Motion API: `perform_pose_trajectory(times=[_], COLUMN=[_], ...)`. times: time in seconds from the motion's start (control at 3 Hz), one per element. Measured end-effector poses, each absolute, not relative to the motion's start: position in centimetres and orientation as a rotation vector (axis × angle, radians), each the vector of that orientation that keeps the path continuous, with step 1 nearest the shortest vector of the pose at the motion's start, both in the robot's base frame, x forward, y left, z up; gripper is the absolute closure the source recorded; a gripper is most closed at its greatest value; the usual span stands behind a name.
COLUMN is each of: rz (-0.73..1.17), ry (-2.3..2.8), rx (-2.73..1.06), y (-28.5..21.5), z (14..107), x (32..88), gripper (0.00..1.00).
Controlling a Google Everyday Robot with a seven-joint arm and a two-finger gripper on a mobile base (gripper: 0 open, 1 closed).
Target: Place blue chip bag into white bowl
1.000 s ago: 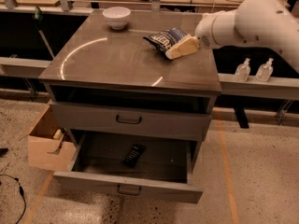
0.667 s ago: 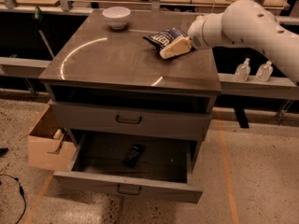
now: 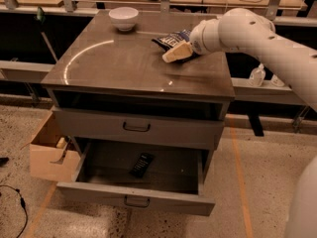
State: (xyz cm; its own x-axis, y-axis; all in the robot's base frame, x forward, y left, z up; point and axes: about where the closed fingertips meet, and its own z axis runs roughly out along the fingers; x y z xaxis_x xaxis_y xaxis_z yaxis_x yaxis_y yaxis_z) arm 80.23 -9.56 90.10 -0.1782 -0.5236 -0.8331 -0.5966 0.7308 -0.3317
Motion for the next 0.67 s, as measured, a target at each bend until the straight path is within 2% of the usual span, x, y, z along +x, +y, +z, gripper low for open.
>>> perform_pose_trajectory(times=[0.33,0.67], rz=[0.073,0.076], ry=[1.842,1.855], rx=[-0.887,-0.913], y=[-9.0,-8.5], z=[88.8,87.6], x=[81.1,81.6], gripper=[0.16,0.41])
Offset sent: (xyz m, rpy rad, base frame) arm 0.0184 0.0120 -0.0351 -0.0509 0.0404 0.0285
